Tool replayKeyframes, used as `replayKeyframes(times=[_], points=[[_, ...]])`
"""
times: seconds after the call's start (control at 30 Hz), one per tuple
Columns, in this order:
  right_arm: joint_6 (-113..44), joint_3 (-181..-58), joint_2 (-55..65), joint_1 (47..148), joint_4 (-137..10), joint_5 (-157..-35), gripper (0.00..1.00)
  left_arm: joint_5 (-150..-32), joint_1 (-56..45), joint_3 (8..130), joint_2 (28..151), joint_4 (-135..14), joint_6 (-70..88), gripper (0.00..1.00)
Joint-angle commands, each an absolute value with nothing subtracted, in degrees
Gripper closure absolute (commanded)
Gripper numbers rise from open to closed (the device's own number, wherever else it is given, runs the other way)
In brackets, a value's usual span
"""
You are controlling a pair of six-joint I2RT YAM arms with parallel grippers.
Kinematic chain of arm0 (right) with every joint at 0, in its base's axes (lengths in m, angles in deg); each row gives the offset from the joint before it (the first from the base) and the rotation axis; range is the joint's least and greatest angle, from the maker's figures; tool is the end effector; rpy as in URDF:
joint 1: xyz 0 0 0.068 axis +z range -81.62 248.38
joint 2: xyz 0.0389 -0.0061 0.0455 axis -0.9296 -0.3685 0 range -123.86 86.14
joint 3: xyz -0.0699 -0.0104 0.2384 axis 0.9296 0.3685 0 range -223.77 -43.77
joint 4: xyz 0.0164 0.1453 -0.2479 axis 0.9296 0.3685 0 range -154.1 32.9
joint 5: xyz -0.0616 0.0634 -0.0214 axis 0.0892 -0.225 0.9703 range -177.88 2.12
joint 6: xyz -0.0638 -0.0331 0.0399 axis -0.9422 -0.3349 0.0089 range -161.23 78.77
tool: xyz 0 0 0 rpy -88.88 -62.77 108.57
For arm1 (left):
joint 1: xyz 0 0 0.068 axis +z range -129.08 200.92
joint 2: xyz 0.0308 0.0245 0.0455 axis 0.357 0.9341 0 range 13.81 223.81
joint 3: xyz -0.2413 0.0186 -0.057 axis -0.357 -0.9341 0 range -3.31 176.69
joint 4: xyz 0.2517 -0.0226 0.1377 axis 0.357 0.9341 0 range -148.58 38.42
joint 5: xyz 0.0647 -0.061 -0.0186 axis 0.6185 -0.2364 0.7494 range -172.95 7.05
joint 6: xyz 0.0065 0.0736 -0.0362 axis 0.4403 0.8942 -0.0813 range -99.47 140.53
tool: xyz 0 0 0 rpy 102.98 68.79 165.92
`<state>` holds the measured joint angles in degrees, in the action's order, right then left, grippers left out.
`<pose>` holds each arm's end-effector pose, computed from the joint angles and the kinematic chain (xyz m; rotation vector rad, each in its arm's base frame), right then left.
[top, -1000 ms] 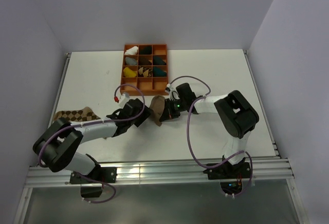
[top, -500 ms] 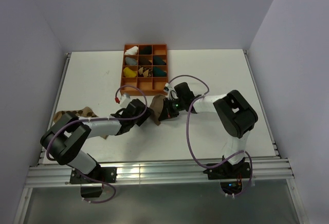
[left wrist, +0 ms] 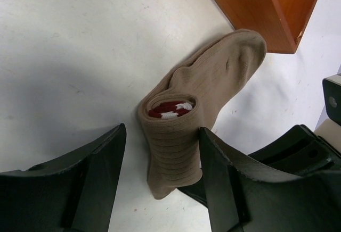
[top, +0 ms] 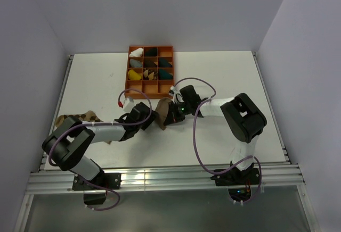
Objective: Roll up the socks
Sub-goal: Roll the sock at the center of the board.
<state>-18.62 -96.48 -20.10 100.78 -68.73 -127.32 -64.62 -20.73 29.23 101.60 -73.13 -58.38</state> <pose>0.2985 0.2433 0.0617 -0.5562 2.4979 1.2455 0.2565 -0.1981 0.0696 -0.9146 2.1686 -0.7475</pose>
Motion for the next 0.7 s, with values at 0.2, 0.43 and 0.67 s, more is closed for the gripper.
replayKeyframes(times=[0.2, 0.43, 0.67], points=[[-21.1, -99.6, -21.7, 102.0, -66.0, -125.5, 1.0, -63.2, -20.8, 32.9, 105.8, -68.4, -59.4, 0.39], [-21.7, -98.9, -19.6, 102.2, -66.9, -125.0, 1.0, -64.1, -20.7, 36.4, 108.9, -60.5, -60.3, 0.66], [-22.6, -97.5, -11.0, 102.0, -66.9, -118.7, 0.77, -65.7, -20.1, 38.3, 110.4, -55.9, -57.4, 0.88]])
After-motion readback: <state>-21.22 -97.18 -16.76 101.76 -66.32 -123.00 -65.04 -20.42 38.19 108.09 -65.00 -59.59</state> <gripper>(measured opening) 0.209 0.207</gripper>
